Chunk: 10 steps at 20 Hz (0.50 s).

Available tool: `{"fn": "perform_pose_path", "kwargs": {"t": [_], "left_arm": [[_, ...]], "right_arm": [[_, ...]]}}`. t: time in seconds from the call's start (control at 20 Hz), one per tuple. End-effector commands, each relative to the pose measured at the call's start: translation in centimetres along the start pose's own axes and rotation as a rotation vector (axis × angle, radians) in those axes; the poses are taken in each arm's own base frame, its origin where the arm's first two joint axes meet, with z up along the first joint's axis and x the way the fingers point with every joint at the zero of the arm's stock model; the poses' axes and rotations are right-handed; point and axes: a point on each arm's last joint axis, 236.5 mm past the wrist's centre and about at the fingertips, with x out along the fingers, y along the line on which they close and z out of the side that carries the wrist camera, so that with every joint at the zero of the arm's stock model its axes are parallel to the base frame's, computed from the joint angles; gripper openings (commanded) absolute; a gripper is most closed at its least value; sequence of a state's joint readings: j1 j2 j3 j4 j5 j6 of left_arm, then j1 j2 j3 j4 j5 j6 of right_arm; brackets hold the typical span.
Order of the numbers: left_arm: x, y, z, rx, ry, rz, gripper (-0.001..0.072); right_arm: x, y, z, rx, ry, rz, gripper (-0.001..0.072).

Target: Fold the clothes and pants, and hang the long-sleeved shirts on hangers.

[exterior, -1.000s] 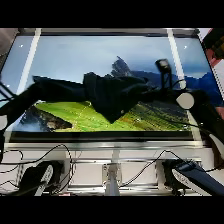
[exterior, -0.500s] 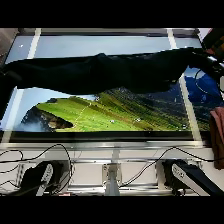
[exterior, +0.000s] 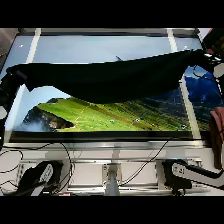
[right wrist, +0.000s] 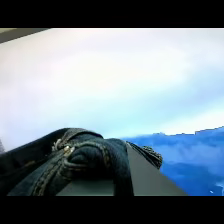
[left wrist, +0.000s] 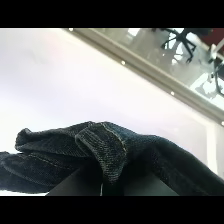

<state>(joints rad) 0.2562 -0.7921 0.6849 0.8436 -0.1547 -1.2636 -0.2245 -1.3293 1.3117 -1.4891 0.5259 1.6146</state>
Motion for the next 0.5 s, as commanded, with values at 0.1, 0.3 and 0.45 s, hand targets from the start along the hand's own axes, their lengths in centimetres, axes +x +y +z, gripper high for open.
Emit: {"fn": "perform_pose_path", "kwargs": {"t": [0.1,0.3,0.45], "left_arm": [[1.3,1.2,-1.1,-0.004,0.021,0.031,0.0029],[1.6,1.4,-1.4,-0.008,0.026,0.037,0.003],[3.0,1.1,-3.4,-0.014,0.068,0.035,0.0029]], "right_arm": [[2.0,-0.3,-0.3,-0.013,0.021,-0.007,0.0045],[2.6,-0.2,0.7,-0.006,-0.032,-0.002,0.0046],[5.1,0.9,-0.9,0.069,-0.017,0.035,0.0046]]}}
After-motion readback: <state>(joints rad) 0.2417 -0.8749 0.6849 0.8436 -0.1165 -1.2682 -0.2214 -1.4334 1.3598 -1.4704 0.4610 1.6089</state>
